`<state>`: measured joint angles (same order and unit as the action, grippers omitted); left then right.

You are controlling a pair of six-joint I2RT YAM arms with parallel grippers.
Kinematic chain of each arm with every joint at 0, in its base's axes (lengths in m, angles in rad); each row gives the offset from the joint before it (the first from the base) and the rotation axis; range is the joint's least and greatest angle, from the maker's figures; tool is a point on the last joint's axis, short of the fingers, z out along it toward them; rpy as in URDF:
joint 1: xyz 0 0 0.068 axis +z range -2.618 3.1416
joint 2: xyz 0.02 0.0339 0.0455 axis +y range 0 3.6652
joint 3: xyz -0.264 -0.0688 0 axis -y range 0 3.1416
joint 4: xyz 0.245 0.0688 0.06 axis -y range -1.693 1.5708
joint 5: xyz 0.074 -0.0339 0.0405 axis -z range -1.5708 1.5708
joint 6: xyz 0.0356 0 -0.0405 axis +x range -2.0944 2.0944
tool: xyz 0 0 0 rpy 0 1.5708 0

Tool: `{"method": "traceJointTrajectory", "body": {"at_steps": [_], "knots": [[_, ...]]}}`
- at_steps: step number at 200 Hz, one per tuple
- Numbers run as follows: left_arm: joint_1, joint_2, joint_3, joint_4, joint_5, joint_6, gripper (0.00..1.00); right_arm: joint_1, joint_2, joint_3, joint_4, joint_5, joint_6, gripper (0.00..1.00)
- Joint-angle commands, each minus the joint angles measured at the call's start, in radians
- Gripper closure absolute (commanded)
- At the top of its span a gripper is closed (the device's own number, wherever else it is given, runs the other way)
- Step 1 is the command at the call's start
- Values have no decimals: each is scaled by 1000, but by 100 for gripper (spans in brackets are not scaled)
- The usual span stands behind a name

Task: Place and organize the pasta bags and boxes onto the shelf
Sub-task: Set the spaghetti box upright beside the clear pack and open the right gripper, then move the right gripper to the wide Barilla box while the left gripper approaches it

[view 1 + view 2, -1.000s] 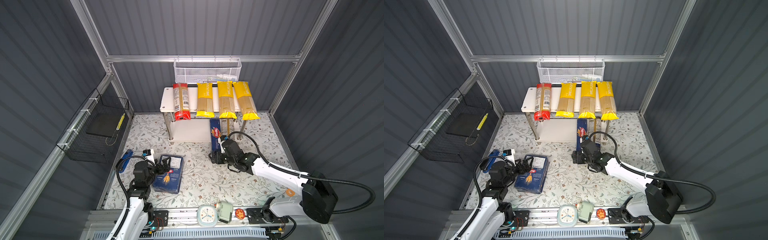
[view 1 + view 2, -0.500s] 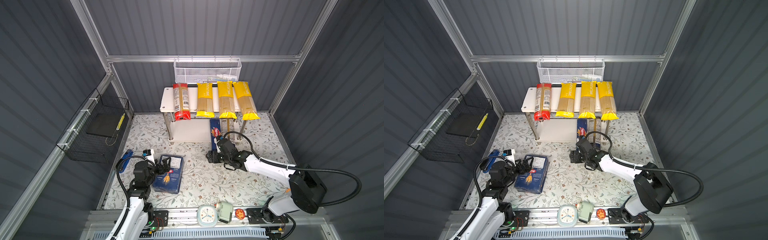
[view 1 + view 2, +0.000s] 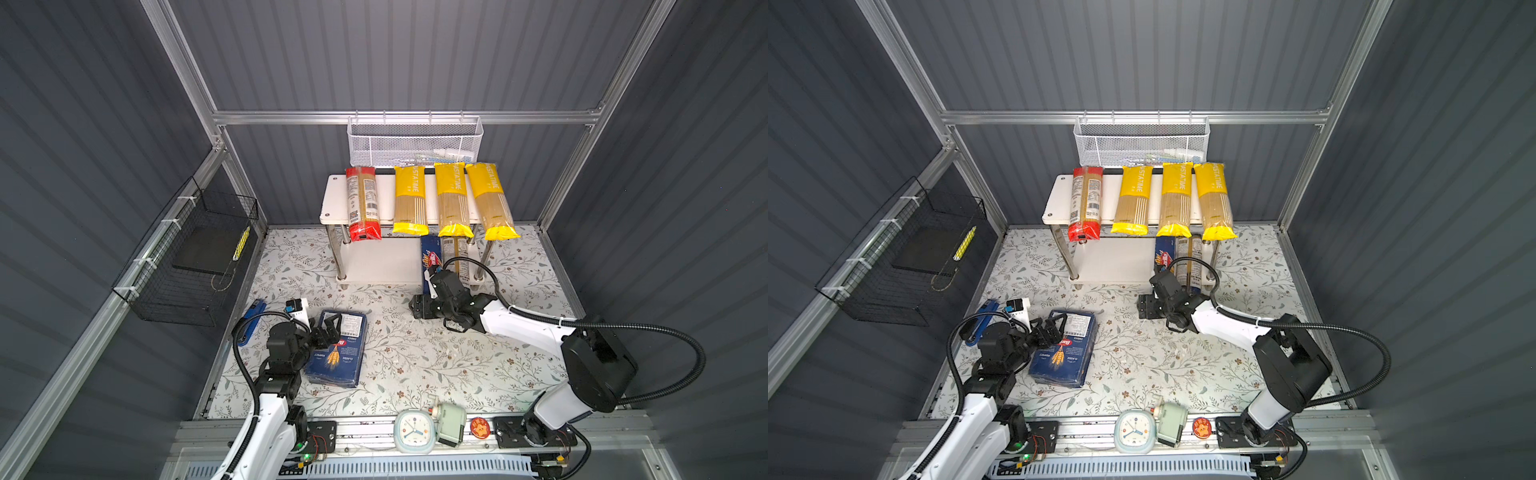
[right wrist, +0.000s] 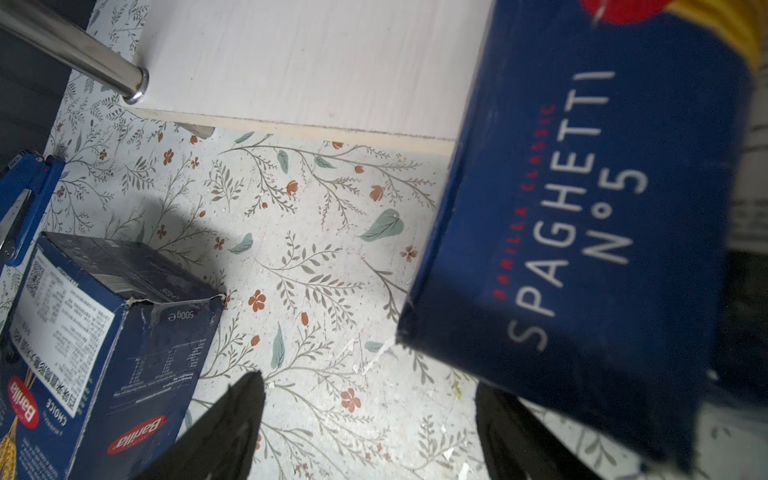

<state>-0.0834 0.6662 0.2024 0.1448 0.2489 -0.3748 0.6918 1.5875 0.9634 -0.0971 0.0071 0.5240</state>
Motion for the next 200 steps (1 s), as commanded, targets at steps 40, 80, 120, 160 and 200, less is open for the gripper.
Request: {"method": "traceJointTrajectory", "body": {"at_steps": [40,80,120,160,200], "knots": [[7,16,11,0,-7,-1,1,5,-8,27,-22,-46,-36,18],[6,61,142,-233,-105,-80,1,79,-149,-37,-40,-91,10,15],[5,107,266,-394,-78,-117,1,191,-194,-96,30,-93,91,15],[6,138,265,-450,-87,-126,1,261,-99,-105,161,-169,129,15],[5,145,239,-429,-48,-150,1,346,41,-30,264,-240,136,14]]}}
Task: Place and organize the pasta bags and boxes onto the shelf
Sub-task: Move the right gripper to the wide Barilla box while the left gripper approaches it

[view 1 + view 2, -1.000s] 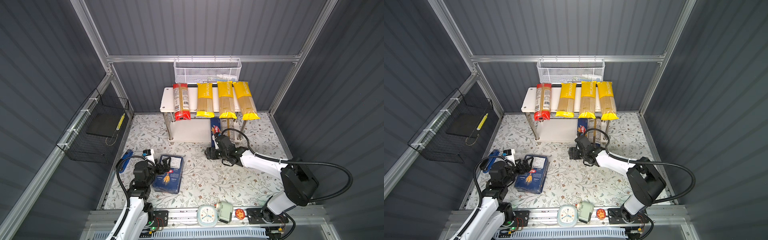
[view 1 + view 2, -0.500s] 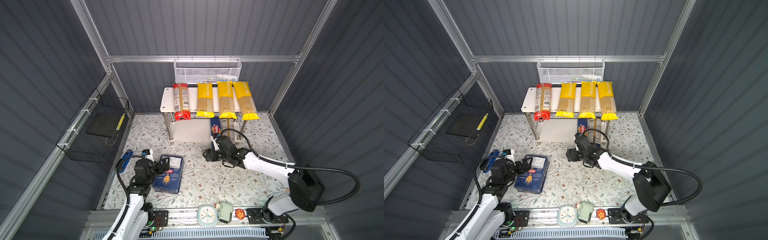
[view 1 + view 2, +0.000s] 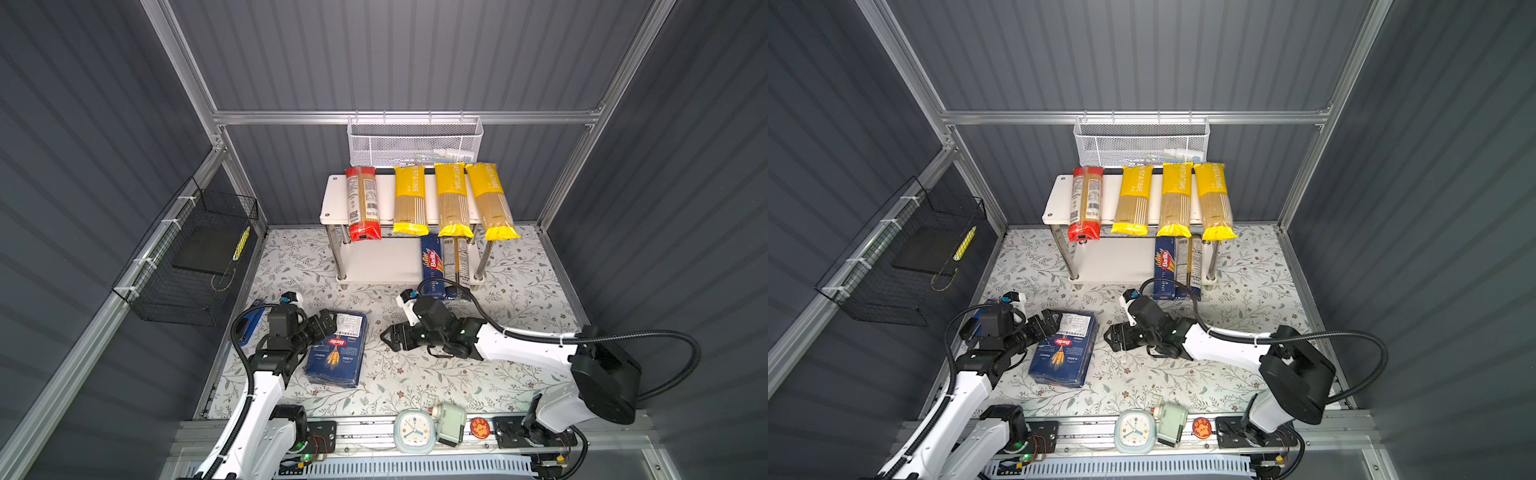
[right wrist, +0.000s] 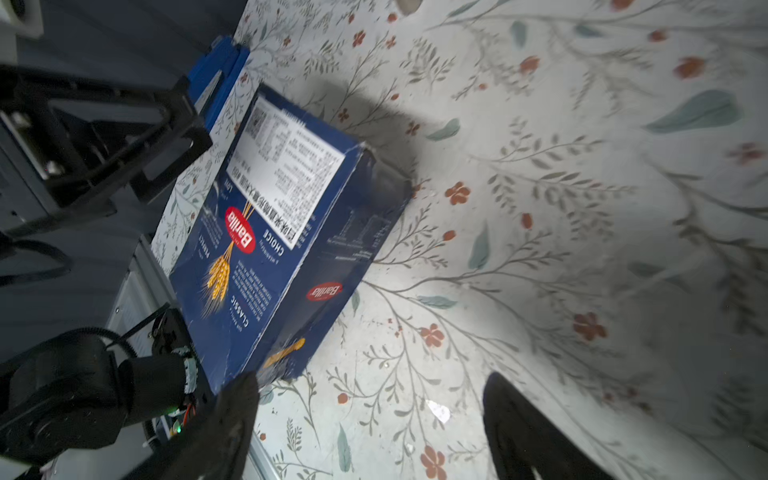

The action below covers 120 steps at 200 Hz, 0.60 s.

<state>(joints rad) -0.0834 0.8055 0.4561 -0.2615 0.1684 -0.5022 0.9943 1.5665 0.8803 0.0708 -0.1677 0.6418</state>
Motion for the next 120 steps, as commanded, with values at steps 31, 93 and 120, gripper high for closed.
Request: {"method": "traceJointTrajectory", "body": {"at_steps": [31,93,120], "knots": [[6,27,-18,-19,77,-5,1,68,142,94,138,-84,30,13],[5,96,-12,68,152,-7,1,70,168,106,129,-57,45,13],[5,156,-2,128,231,2,1,70,174,102,133,-53,59,13]]}}
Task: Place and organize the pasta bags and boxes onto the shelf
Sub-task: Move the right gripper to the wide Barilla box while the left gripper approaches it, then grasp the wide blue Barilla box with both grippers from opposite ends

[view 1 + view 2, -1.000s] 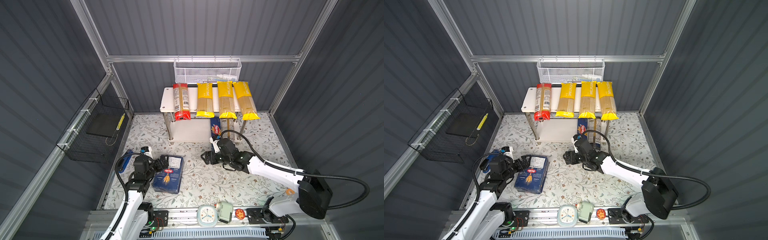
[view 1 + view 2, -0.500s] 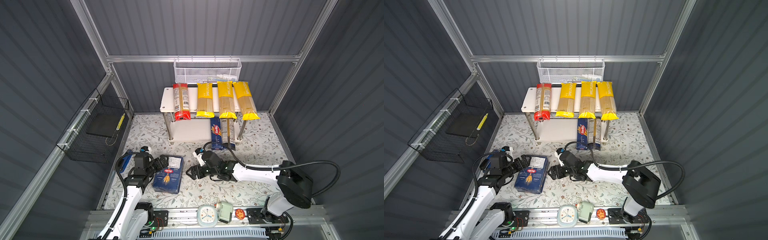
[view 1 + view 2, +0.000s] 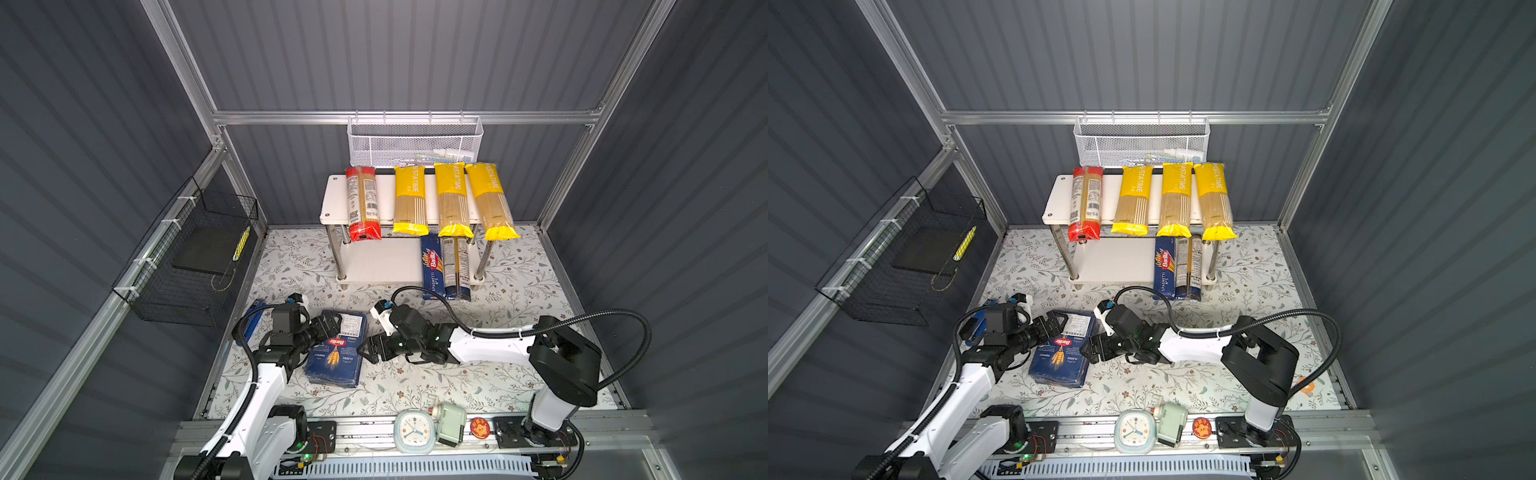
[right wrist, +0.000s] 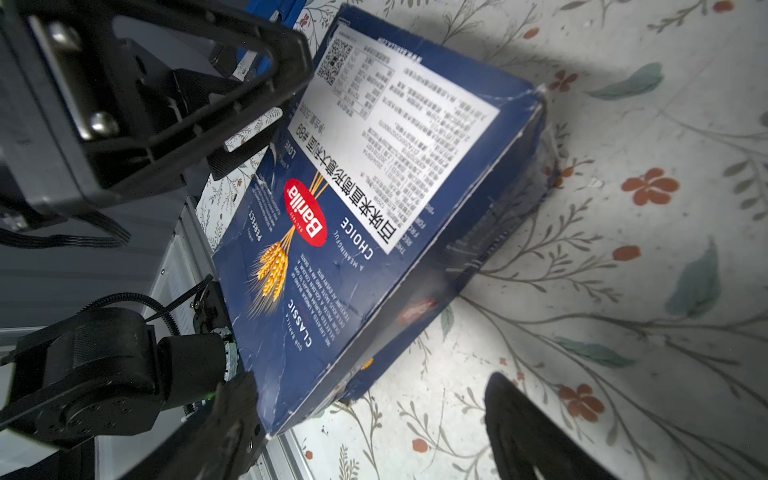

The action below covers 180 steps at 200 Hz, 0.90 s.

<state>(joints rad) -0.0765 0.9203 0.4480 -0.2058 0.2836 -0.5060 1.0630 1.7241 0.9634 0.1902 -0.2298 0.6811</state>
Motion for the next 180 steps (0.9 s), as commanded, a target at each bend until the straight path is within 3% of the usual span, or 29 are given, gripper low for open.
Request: {"method": "traceJointTrajectory", "body": {"at_steps": [1,36,88,146,180], "knots": [[-2,44,6,74,118,7,1,2,16,18,16,9,20,13],[-3,113,-8,186,208,-5,1,1,39,21,19,18,45,12],[-71,162,27,302,231,3,1,-2,3,-13,21,65,50,12],[-162,379,111,407,318,20,1,-13,-171,-167,3,166,77,11],[-260,440,170,414,286,25,1,-28,-290,-235,-103,231,70,9]]}}
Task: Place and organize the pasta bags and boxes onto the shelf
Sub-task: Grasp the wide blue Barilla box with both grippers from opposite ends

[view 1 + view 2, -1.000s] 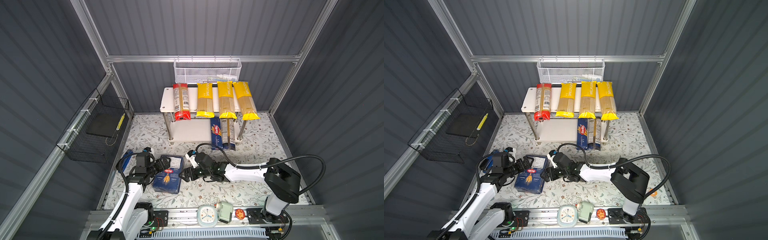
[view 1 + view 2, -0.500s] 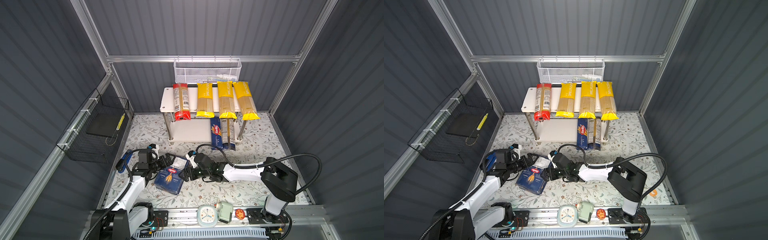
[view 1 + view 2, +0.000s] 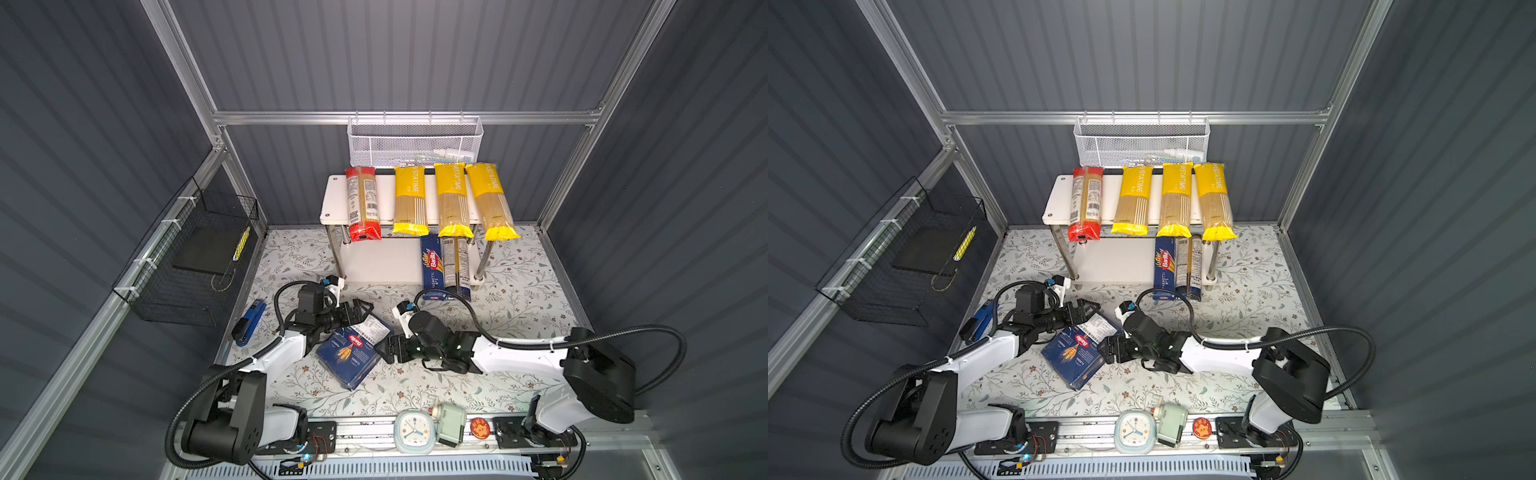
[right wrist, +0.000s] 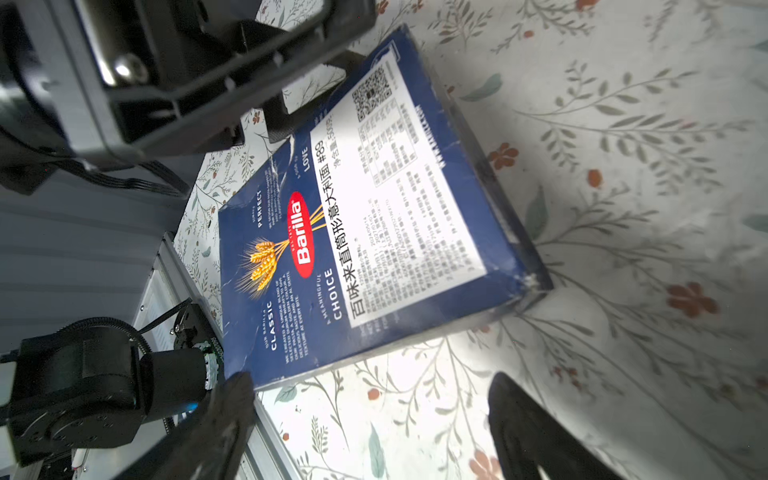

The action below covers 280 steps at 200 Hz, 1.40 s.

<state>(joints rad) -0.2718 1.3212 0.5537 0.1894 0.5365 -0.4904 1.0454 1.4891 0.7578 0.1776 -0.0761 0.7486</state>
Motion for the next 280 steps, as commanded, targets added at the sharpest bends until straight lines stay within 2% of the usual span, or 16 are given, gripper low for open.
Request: {"method": "traceJointTrajectory", "body": {"at_steps": [1,14,28,49,63,74,88,106,144,163,194,260,263,280], "knots": [[-67,41,67,17,32,11,1,-11,-57,-32,-94,80,3,9],[-101,62,105,-25,6,27,1,-16,-91,-57,-117,99,3,8],[-107,50,141,-134,-79,55,1,-20,-128,-85,-121,113,0,8],[-106,-37,187,-346,-296,125,1,-31,-163,-85,-159,113,-31,7],[-102,-101,211,-467,-369,147,1,-44,-165,-75,-170,95,-66,7],[-98,-142,219,-550,-399,130,1,-69,-153,-67,-162,38,-87,6],[-89,-181,212,-627,-376,97,1,-105,-130,-60,-139,-30,-99,6],[-87,-242,176,-694,-357,53,1,-130,-98,-33,-138,-58,-136,6],[-87,-474,45,-748,-279,-128,1,-161,-44,64,-203,-108,-244,5],[-87,-561,17,-809,-287,-161,1,-178,-23,87,-195,-151,-277,5],[-93,-603,15,-843,-273,-199,1,-200,39,130,-196,-205,-302,5],[-93,-646,-34,-893,-377,-276,1,-204,142,192,-173,-250,-295,5],[-93,-652,-38,-893,-379,-282,1,-204,145,192,-170,-283,-293,5],[-93,-678,-48,-914,-396,-306,1,-205,159,188,-145,-298,-278,5]]}}
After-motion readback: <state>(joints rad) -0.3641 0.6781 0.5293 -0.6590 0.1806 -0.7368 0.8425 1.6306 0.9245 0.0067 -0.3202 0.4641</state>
